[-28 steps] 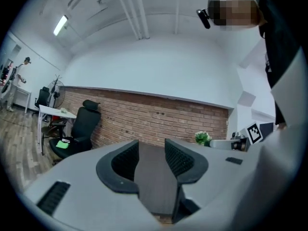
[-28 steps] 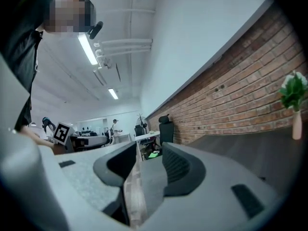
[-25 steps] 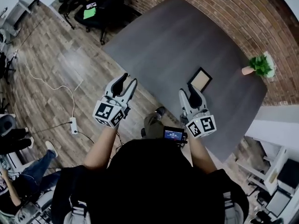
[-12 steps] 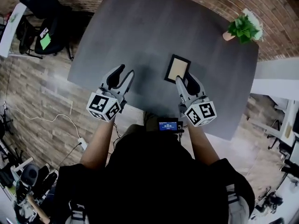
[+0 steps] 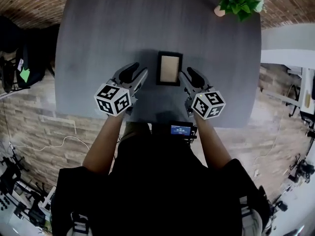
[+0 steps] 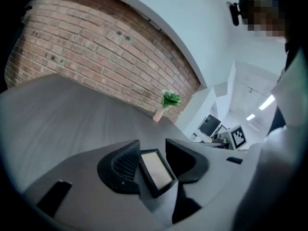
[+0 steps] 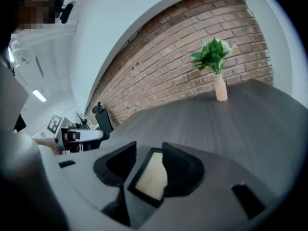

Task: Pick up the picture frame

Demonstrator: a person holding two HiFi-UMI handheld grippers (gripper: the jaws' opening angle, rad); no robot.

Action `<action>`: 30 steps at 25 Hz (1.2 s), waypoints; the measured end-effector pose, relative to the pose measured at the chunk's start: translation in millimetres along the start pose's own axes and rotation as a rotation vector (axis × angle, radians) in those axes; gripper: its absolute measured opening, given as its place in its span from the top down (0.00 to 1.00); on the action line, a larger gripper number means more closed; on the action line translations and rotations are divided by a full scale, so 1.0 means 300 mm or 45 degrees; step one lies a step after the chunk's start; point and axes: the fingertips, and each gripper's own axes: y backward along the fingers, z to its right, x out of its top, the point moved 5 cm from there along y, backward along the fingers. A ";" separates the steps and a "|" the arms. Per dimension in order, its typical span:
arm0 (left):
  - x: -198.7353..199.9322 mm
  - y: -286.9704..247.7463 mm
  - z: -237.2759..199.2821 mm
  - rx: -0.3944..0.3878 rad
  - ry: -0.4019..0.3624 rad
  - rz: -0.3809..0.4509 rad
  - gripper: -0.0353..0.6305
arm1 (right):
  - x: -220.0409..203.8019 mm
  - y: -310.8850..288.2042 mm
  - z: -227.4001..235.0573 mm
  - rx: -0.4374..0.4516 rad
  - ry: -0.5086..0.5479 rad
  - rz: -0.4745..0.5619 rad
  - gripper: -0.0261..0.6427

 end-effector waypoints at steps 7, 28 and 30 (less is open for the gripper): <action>-0.158 -0.232 -0.065 0.004 0.082 -0.358 0.69 | -0.060 -0.105 0.126 -0.095 -0.074 -0.164 0.71; -0.290 -0.369 -0.038 0.077 0.018 -0.655 0.72 | -0.238 -0.178 0.149 -0.190 -0.028 -0.465 0.72; -0.290 -0.370 -0.034 0.089 0.003 -0.667 0.74 | -0.241 -0.179 0.151 -0.203 -0.007 -0.473 0.74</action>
